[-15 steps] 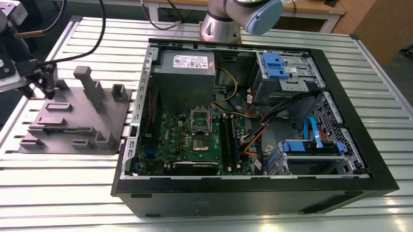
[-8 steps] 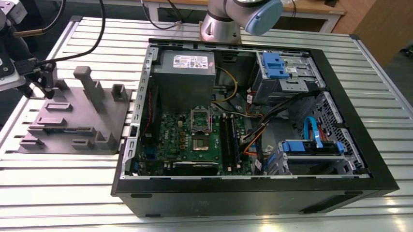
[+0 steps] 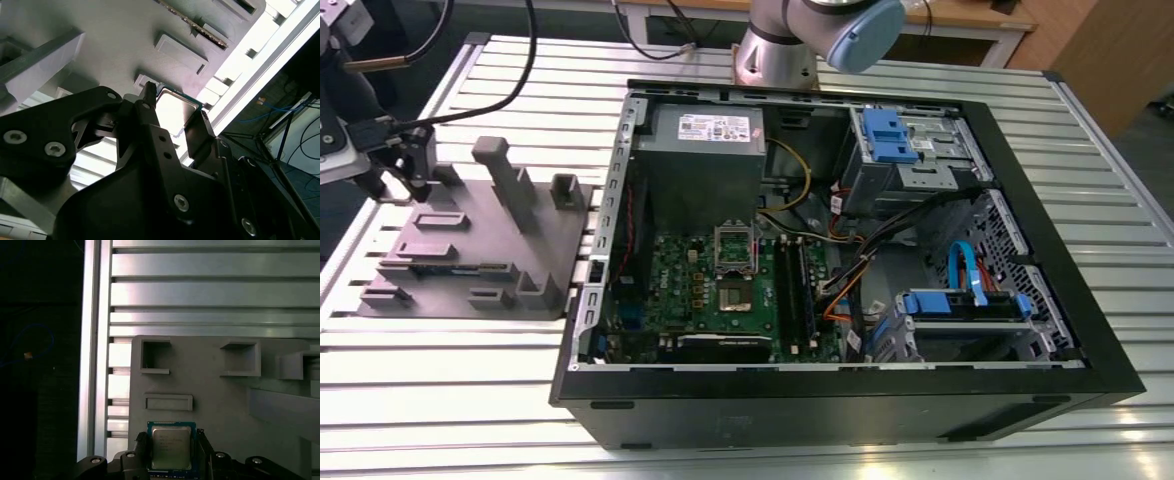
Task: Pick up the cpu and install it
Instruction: 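Pick up the cpu and move it towards the insertion slot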
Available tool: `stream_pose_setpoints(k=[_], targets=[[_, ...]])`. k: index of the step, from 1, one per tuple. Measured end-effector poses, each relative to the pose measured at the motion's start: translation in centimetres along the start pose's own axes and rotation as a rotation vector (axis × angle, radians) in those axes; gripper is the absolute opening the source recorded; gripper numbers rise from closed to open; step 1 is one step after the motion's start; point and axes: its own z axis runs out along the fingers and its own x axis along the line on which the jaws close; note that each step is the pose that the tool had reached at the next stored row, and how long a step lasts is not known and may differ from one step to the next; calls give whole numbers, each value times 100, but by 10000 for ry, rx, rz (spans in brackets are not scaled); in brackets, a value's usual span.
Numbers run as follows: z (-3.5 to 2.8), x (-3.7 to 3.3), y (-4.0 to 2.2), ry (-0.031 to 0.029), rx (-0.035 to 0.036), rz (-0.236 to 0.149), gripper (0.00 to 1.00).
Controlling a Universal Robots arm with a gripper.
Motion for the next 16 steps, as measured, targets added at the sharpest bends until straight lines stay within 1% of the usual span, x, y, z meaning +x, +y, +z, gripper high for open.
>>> stream_pose_setpoints(k=[12, 16], targets=[[-66, 2, 4, 0, 0, 0, 47], [-78, 3, 5, -2, -1, 0, 47]])
